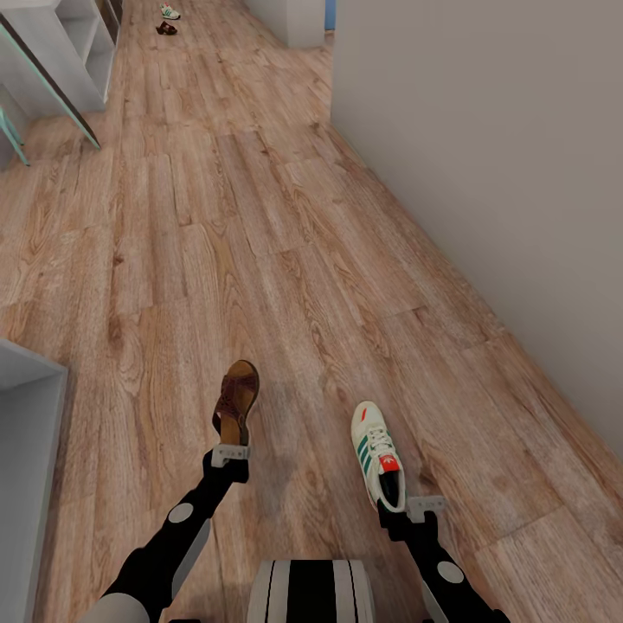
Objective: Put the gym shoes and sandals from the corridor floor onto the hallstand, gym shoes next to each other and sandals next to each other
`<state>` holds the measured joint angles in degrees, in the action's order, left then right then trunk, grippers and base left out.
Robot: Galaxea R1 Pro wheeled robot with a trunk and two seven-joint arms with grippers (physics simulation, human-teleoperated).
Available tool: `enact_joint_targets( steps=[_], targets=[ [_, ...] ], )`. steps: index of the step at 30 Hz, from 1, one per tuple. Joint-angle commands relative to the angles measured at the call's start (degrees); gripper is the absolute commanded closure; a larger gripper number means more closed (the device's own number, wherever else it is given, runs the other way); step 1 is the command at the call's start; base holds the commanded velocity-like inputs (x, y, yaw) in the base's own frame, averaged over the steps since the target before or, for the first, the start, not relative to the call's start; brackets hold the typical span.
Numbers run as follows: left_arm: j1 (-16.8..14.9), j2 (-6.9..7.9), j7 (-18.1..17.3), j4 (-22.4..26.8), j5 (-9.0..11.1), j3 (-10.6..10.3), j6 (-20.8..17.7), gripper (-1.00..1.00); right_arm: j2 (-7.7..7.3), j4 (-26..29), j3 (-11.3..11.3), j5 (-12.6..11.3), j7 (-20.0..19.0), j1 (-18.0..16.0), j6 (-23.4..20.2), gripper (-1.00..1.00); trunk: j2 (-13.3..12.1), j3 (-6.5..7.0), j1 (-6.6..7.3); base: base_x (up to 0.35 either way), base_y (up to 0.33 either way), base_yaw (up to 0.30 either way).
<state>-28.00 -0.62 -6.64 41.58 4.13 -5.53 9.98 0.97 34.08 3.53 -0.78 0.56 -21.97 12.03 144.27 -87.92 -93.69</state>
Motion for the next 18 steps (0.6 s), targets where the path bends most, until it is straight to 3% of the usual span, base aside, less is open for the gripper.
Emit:
enact_joint_targets(
  steps=[1,18],
  targets=[
    [0.0,0.00,-0.2,0.0,0.3,0.0,0.2,1.00,-0.01,-0.1,0.1,-0.2,0.0,0.0,0.2,1.00,0.0,-0.03,0.01,0.000,0.000,0.000],
    [0.0,0.15,-0.2,0.0,0.3,0.0,-0.3,1.00,0.21,-0.1,0.6,-0.1,0.0,0.0,0.2,1.00,-0.2,3.30,0.39,0.000,0.000,0.000]
  ],
)
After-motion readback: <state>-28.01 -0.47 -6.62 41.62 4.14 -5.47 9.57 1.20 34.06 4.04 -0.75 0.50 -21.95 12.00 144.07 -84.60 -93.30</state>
